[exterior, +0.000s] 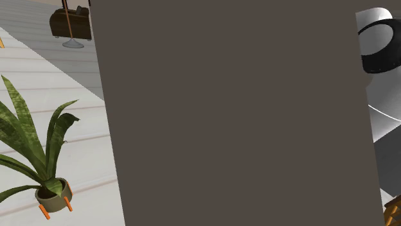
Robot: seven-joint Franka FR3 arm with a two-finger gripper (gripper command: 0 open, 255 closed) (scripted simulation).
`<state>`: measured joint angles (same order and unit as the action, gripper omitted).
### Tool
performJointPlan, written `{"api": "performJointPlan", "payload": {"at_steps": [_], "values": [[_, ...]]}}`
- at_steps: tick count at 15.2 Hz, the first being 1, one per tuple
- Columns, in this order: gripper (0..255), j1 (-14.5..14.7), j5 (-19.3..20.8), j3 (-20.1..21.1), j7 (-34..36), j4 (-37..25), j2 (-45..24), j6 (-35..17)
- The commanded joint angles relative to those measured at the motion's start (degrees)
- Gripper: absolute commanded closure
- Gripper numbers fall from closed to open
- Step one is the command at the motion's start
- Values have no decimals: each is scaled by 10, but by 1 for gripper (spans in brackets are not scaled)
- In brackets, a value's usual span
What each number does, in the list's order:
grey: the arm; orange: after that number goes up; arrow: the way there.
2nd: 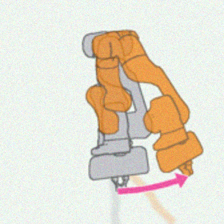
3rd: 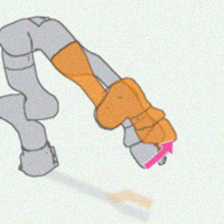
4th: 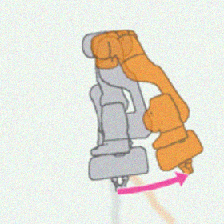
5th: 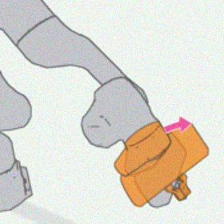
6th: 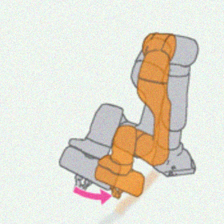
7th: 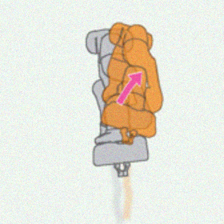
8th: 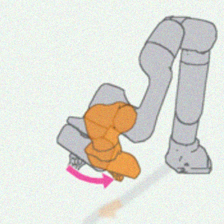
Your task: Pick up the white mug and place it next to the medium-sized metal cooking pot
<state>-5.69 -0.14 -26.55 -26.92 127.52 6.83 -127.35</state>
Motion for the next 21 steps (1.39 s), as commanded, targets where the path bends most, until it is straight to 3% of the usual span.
{"api": "performJointPlan", "payload": {"at_steps": [1, 5, 12, 20, 21], "values": [[0, -3, -23, -13, -32, -24, -46, -16], [0, -18, -69, -26, -86, -67, -122, -35], [0, -23, -102, -19, -108, -53, -163, -84], [0, -23, -102, -19, -108, -53, -163, -84], [255, -23, -102, -19, -108, -53, -163, -84]]}}
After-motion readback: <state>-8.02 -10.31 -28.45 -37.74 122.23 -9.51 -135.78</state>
